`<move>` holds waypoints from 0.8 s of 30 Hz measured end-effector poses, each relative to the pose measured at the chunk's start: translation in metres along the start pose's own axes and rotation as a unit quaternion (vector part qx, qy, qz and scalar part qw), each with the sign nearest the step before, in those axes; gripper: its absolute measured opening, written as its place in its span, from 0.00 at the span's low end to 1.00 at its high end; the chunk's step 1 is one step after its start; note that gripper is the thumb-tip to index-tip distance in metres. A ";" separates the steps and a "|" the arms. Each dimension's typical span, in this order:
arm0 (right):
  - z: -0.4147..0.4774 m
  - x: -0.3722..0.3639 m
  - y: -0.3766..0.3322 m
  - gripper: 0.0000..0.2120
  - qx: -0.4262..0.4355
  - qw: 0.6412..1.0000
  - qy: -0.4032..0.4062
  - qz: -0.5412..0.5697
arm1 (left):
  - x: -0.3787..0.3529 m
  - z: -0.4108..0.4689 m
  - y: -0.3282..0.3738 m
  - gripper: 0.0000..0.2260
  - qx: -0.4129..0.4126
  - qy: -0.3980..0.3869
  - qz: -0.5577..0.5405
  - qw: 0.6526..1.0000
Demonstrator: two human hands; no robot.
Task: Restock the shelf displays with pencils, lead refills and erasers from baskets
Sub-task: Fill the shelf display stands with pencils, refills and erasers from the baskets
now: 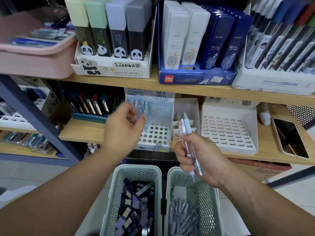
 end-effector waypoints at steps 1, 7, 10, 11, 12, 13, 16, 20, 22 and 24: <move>-0.001 -0.002 0.000 0.08 0.013 1.000 -0.004 -0.006 | -0.009 -0.009 0.004 0.05 0.036 -0.039 -0.054 0.997; -0.005 -0.025 0.008 0.09 0.035 0.996 -0.058 -0.063 | -0.043 -0.058 0.011 0.06 0.186 -0.156 -0.273 0.931; -0.005 -0.030 0.010 0.11 0.052 0.992 -0.045 -0.104 | -0.037 -0.060 0.004 0.05 0.197 -0.141 -0.290 0.926; -0.005 -0.032 0.011 0.11 0.055 0.991 -0.040 -0.114 | -0.035 -0.061 0.004 0.05 0.198 -0.143 -0.291 0.925; -0.005 -0.034 0.012 0.12 0.056 0.990 -0.037 -0.122 | -0.034 -0.061 0.002 0.06 0.199 -0.145 -0.290 0.925; -0.004 -0.035 0.013 0.12 0.053 0.990 -0.034 -0.126 | -0.032 -0.061 0.001 0.07 0.202 -0.147 -0.287 0.925; 0.001 -0.037 0.018 0.13 0.027 0.990 -0.008 -0.138 | -0.022 -0.055 -0.008 0.07 0.216 -0.127 -0.267 0.930; 0.011 -0.029 0.019 0.14 -0.001 0.990 0.063 -0.127 | 0.009 -0.031 -0.018 0.06 0.197 -0.032 -0.236 0.951; 0.016 -0.026 0.019 0.14 -0.008 0.989 0.087 -0.119 | 0.028 -0.016 -0.019 0.05 0.161 0.019 -0.222 0.962; 0.020 -0.023 0.020 0.14 -0.014 0.986 0.102 -0.135 | 0.043 -0.003 -0.019 0.05 0.116 0.064 -0.197 0.971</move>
Point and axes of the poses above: each hand's wrist, its own z-axis towards the middle knuckle, its own x-axis out of the back of the hand, y = z × x, the point moved 6 cm from there along z, towards the middle knuckle, and after that the axes turned 10 degrees about -z, right-handed, at the moved point
